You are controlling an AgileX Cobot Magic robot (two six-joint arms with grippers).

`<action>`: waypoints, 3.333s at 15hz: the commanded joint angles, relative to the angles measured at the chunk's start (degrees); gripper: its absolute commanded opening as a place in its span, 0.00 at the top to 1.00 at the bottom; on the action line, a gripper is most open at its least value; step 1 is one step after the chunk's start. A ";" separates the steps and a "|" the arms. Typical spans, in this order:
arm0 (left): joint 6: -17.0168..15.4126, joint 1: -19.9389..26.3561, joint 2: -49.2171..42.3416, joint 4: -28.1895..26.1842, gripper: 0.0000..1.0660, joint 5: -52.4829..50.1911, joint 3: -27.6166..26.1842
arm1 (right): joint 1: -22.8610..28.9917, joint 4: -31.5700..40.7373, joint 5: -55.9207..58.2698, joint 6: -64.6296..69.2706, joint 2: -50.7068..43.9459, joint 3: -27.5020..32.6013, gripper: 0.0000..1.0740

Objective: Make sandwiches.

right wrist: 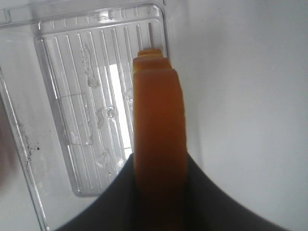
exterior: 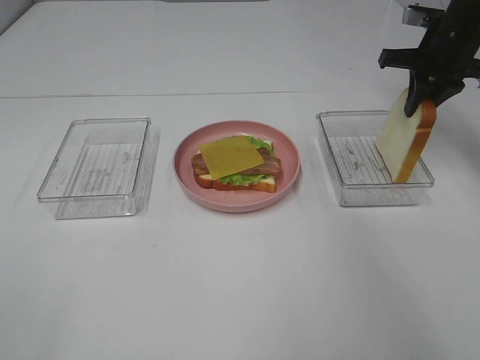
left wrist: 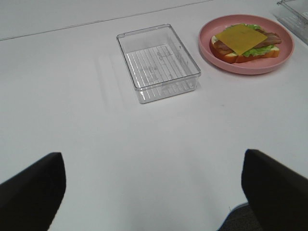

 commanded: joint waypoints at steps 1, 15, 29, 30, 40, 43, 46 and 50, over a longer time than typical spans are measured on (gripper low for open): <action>-0.46 0.00 -1.26 -0.17 0.12 -0.63 0.29 | 0.06 2.01 3.09 -0.40 -3.55 0.29 1.00; -0.46 0.00 -1.26 -0.17 0.12 -0.63 0.29 | 18.33 34.78 -10.71 -3.67 -4.30 0.29 1.00; -0.46 0.00 -1.26 -0.17 0.12 -0.63 0.29 | 18.68 27.50 -13.35 4.58 6.99 0.29 1.00; -0.46 0.00 -1.26 -0.17 0.12 -0.63 0.29 | 18.68 27.50 -13.18 4.53 6.99 0.29 1.00; -0.46 0.00 -1.26 -0.17 0.12 -0.63 0.29 | 18.74 19.60 -6.88 4.47 5.39 0.17 0.27; -0.46 0.00 -1.26 -0.17 0.12 -0.63 0.29 | 18.74 10.26 -2.86 4.47 0.57 0.17 0.27; -0.46 0.00 -1.26 -0.17 0.12 -0.63 0.29 | 18.74 1.32 1.55 4.35 -6.42 0.17 0.27; -0.46 0.00 -1.26 -0.17 0.12 -0.63 0.29 | 18.74 -4.24 3.95 3.44 -18.91 0.23 0.27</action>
